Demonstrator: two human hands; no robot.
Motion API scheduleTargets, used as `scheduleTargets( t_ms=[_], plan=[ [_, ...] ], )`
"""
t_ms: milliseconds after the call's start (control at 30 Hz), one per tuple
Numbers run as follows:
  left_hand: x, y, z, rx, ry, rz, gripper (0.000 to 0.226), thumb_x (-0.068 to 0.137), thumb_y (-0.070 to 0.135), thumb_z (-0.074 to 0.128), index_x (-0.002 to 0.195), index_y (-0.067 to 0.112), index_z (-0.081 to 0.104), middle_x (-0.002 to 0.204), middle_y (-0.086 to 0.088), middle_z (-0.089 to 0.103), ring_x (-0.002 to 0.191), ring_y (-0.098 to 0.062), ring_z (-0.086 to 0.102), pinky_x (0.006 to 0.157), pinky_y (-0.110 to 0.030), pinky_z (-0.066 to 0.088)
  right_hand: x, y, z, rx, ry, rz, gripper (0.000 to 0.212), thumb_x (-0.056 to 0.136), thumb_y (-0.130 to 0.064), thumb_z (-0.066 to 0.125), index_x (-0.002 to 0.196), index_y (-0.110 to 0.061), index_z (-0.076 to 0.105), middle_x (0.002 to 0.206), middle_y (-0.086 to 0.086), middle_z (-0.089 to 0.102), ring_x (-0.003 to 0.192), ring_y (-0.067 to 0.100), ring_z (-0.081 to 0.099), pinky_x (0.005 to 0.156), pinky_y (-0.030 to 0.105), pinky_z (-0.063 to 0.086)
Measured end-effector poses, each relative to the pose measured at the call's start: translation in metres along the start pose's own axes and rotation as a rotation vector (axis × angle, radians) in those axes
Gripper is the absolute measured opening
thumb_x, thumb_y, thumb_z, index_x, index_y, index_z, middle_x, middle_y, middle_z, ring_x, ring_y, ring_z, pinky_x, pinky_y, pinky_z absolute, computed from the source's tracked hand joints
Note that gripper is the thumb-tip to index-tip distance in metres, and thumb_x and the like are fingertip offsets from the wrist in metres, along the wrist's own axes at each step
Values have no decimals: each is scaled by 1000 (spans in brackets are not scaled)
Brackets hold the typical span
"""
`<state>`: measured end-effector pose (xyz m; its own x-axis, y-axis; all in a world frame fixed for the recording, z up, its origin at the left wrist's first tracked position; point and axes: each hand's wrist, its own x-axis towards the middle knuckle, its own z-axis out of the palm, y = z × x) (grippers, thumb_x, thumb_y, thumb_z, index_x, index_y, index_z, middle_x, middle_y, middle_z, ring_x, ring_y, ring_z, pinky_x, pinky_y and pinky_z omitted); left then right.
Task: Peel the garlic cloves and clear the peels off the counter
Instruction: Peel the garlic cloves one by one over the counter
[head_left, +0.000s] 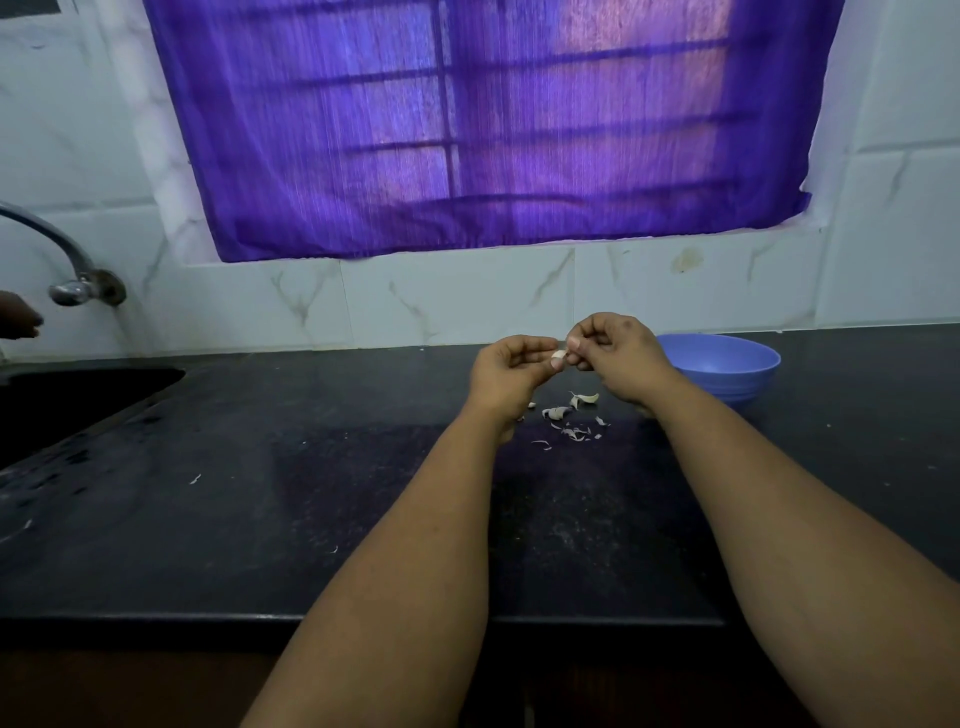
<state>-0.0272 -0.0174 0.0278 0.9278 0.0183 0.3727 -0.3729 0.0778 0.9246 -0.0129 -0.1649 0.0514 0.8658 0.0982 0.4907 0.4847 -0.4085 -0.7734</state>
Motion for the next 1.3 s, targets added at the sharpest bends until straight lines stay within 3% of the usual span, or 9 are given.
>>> scheduleTargets(
  t_ms=[200, 333, 433, 467, 533, 700, 833, 1067, 1300],
  plan=[
    [1, -1, -1, -8, 2, 28, 20, 81, -9, 68, 96, 4, 66, 85, -5, 66, 80, -7, 64, 78, -16, 54, -2, -1, -5, 20, 81, 27, 15, 89, -8, 65, 79, -19, 63, 73, 2, 69, 69, 13, 66, 74, 27, 54],
    [2, -2, -2, 13, 1, 33, 20, 81, -5, 70, 90, 12, 67, 87, -4, 67, 83, -9, 64, 82, -28, 54, -5, -1, -11, -34, 12, 81, 19, 79, -8, 76, 93, -16, 66, 69, 5, 72, 71, 19, 71, 71, 30, 58],
    [4, -3, -2, 35, 13, 27, 19, 80, -1, 72, 88, 16, 67, 87, -3, 68, 85, -12, 64, 80, -33, 52, -6, -1, -11, -36, -49, 110, 9, 81, -7, 74, 88, -8, 68, 69, 11, 71, 70, 22, 71, 70, 31, 59],
    [4, -3, -1, 34, 16, 26, 18, 81, 0, 72, 88, 16, 67, 86, -3, 67, 85, -13, 63, 78, -32, 52, -6, -1, -12, -45, -70, 113, 4, 84, -6, 71, 85, -8, 69, 71, 12, 71, 72, 22, 70, 71, 31, 58],
    [4, -4, -1, 35, 21, 20, 16, 82, 1, 71, 89, 15, 67, 84, -5, 67, 86, -16, 64, 76, -31, 51, -5, -1, -11, -49, -107, 120, 14, 87, 0, 64, 84, -12, 69, 77, 11, 72, 78, 22, 71, 75, 30, 58],
    [4, -4, -2, -4, 13, 9, 12, 84, 0, 68, 92, 9, 67, 86, -9, 69, 84, -18, 67, 76, -32, 53, -5, -6, -5, 179, -102, 221, 25, 85, 7, 61, 105, -6, 66, 99, 12, 71, 93, 21, 69, 84, 30, 56],
    [2, 0, 0, -56, 22, 26, 14, 83, -4, 68, 90, 8, 65, 81, -8, 66, 77, -13, 65, 72, -21, 53, -7, -9, -1, 255, -38, 212, 23, 87, -5, 66, 110, -4, 64, 90, 11, 71, 81, 17, 68, 82, 29, 55],
    [-1, 3, 0, -55, 24, 43, 14, 83, -3, 69, 91, 8, 65, 98, -25, 67, 91, -27, 68, 70, -21, 53, -9, -9, 1, 106, 74, 72, 25, 82, -14, 72, 106, -20, 65, 76, -1, 74, 87, 18, 71, 86, 41, 55],
    [-1, 2, 0, -54, 39, 42, 13, 82, -2, 70, 88, 7, 64, 92, -19, 69, 93, -28, 69, 69, -20, 53, -8, -8, 1, 108, 81, 43, 33, 78, -15, 76, 108, -21, 63, 74, 0, 75, 84, 19, 71, 85, 45, 56]
  ],
)
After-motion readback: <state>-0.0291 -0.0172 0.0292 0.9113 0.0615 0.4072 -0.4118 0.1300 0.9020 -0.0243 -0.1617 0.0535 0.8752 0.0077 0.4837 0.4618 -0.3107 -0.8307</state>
